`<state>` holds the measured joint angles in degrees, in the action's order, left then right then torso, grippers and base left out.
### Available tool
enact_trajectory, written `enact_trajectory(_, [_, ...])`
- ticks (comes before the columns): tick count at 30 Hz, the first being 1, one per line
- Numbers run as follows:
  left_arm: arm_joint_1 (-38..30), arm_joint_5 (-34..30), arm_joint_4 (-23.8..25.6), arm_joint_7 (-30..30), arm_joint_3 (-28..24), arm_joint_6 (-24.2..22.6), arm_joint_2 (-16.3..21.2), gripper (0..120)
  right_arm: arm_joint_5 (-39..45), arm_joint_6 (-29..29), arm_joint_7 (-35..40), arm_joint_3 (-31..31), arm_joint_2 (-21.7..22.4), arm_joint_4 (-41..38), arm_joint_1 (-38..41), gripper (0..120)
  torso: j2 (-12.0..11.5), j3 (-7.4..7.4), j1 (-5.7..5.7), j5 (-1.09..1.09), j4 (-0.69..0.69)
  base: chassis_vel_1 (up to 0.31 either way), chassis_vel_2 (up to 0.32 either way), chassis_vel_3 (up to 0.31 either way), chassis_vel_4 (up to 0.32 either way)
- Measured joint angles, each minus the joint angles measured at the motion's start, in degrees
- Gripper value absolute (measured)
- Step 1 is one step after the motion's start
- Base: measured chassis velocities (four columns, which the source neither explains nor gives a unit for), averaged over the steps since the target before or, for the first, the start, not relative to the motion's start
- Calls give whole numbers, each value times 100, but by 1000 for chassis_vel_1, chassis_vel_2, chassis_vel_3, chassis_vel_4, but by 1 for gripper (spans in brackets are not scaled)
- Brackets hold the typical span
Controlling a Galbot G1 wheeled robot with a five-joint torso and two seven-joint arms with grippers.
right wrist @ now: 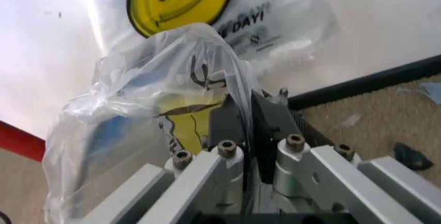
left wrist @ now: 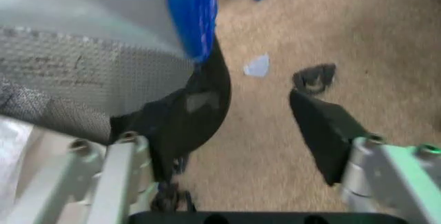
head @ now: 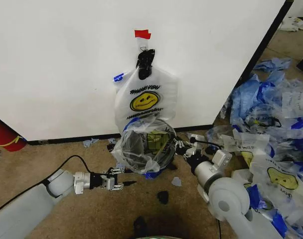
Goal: Pick up the garbage bag from the wall and place it over the trash bin.
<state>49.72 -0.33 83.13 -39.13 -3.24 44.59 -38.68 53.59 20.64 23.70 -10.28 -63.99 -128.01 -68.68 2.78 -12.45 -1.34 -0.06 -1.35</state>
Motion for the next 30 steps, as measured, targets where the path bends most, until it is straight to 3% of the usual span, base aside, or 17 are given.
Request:
enact_trajectory(9, [-60, -2, -82, -41, 119, -99, 1, 98, -67, -15, -26, 45, -29, 106, 46, 0, 0, 0, 0, 1, 0, 0, 0, 0, 0])
enact_trajectory(13, [-125, 161, -167, 129, 215, -340, 50, 100, -137, -22, -51, 46, -25, 114, 10, 0, 0, 0, 0, 0, 0, 0, 0, 0, 0])
enact_trajectory(18, [-317, 555, -544, 848, 442, -788, 186, 100, -291, -52, -122, 59, -26, 124, -44, 0, 0, 0, 0, 0, 0, 0, 0, 0, 0])
enact_trajectory(24, [-367, 970, -655, 1558, 787, -1228, 279, 100, -388, -76, -159, 90, -58, 148, -57, 0, 0, 0, 0, -2, 0, 0, 0, 0, 0])
enact_trajectory(26, [-365, 904, -492, 2097, 903, -1674, 421, 100, -414, -83, -173, 95, -61, 151, -71, 0, 0, 0, 0, 0, 1, 0, 0, 0, 0])
enact_trajectory(27, [-365, 904, -492, 2097, 903, -1674, 421, 100, -414, -83, -173, 95, -61, 151, -71, 0, 0, 0, 0, 0, 1, 0, 0, 0, 0])
enact_trajectory(30, [-307, 631, 57, 3158, 1037, -2548, 641, 100, -441, -94, -188, 93, -59, 151, -100, 0, 0, 0, 0, 1, 0, 0, 0, 0, 0])
